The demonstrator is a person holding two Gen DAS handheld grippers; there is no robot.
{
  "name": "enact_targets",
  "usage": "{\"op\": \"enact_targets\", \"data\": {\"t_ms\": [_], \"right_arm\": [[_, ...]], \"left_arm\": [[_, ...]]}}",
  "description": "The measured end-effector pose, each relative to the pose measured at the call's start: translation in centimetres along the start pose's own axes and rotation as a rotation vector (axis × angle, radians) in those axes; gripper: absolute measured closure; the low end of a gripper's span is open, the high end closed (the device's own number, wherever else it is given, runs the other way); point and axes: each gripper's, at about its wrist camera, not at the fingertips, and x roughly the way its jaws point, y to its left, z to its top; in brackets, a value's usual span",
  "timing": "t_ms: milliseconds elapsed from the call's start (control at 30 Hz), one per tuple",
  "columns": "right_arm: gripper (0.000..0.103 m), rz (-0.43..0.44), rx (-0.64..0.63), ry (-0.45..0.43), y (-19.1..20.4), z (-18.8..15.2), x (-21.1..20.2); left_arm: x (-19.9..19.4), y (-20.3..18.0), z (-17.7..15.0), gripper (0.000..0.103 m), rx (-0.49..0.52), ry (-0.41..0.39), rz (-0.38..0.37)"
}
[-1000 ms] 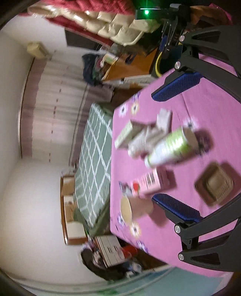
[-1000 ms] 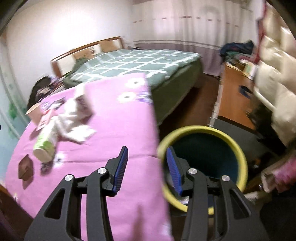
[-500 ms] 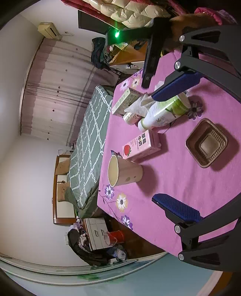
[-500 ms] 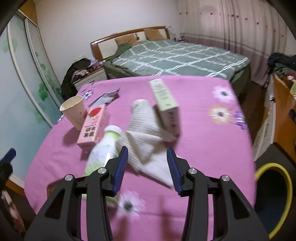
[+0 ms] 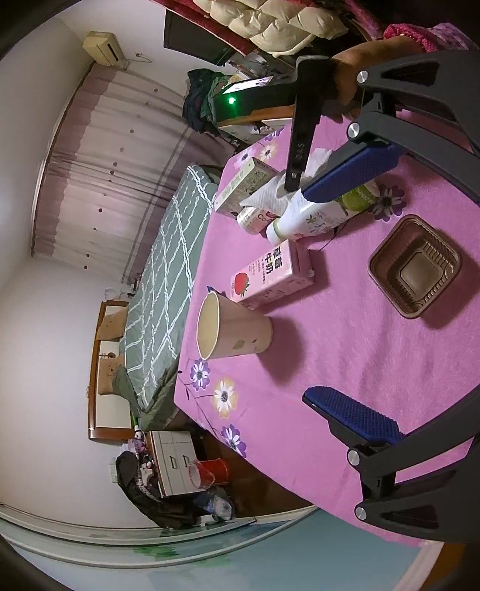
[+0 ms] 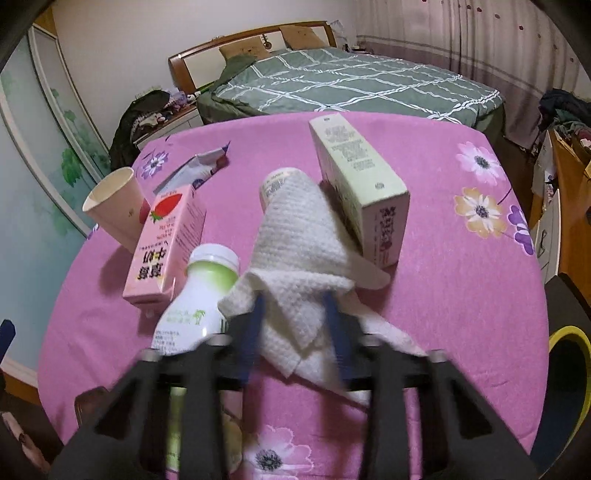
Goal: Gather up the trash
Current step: 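Reach the right tool to the white cloth and grasp it, then lift the white cloth and carry it toward the bin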
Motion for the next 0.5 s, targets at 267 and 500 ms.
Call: {"op": "enact_targets", "data": {"t_ms": [267,500], "right_arm": [[0.101,0.032,0.024,-0.046,-1.4,-1.2,-2.8],[0.101,0.068,0.035,-0.183,-2.3,-1.3,-9.9]], "left_arm": [[0.5,-0.7,-0.2,0.005,0.008,0.007,-0.007],[0.1,-1.2,-0.3,0.005,0.019,0.006,-0.016]]}}
